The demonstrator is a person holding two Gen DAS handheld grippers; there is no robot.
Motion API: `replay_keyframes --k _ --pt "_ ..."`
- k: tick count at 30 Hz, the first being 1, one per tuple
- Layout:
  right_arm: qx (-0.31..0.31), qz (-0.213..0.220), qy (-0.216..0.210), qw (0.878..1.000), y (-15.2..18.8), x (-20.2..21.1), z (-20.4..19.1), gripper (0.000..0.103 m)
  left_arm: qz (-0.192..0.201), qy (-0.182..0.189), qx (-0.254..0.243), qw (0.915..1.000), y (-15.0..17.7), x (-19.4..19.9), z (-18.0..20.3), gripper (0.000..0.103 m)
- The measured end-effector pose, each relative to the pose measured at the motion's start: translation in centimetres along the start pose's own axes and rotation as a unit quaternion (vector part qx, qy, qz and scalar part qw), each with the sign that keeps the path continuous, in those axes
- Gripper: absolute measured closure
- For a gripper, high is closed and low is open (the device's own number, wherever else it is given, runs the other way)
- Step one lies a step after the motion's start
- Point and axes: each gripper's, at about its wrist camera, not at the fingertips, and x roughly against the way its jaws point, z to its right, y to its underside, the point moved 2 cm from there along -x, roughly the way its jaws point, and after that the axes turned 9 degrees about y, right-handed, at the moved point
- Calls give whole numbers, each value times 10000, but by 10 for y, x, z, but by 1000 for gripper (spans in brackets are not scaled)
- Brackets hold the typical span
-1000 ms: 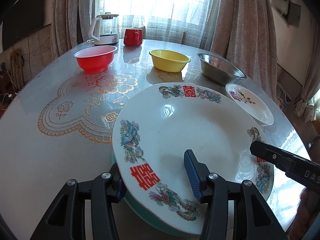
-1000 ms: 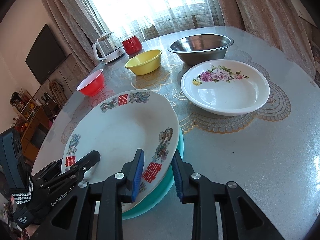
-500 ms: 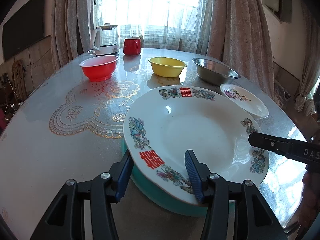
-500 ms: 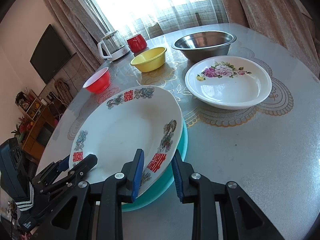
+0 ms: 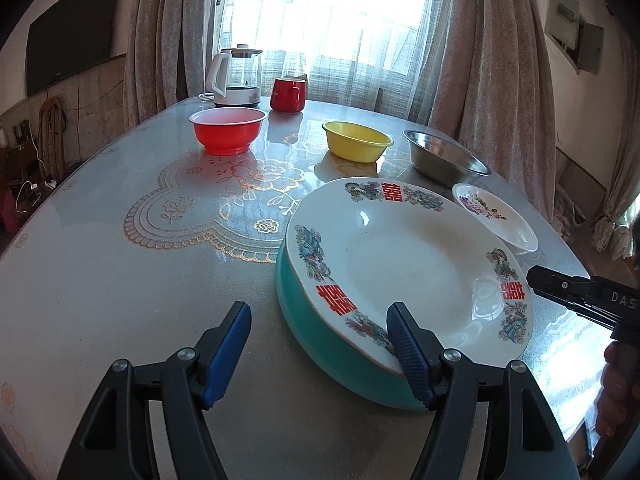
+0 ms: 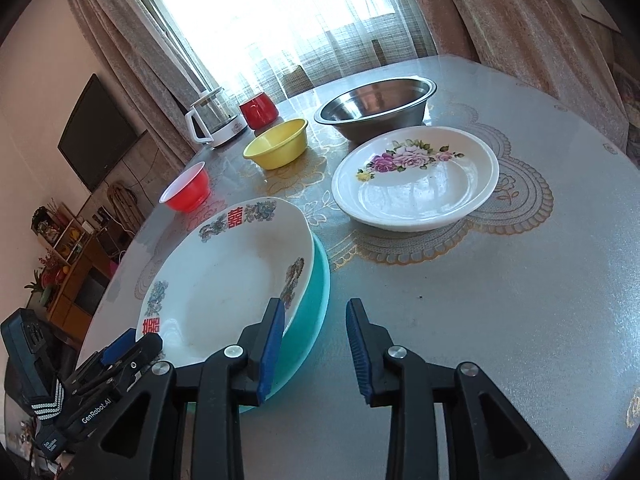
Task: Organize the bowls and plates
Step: 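Move the right gripper toward the pink-flowered white bowl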
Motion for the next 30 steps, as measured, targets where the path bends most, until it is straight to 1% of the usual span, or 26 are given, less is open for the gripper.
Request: replay_keyframes --k 3,5,6,10,12,15,17,21,25,30 --pt "-51 31 92 9999 -1 0 8 71 65 43 36 10000 -1 3 2 31" --pt "-93 96 224 9997 -1 1 15 71 125 64 80 9999 -3 6 3 26" --pt "-149 125 310 9993 -1 2 20 70 158 81 94 9998 -4 8 4 25" --pt "-525 186 624 9965 -3 -2 47 69 291 70 160 9994 -13 14 6 20" --pt "-688 214 717 9948 -6 -5 60 69 324 39 208 9993 -18 15 7 16" --pt "-857 310 859 9921 -11 -4 78 68 348 25 300 9989 -24 16 9 14" --pt "-900 365 1014 9901 -17 -3 87 67 309 43 353 9989 -26 14 10 12" --pt "-949 449 1121 9881 -30 -5 98 67 193 46 433 9989 -30 10 15 10" --pt "-961 534 1199 9867 -46 -10 104 63 107 49 442 9990 -34 6 22 9" --pt "-965 602 1331 9845 -66 -21 110 62 -43 -174 337 9993 -43 0 32 8"
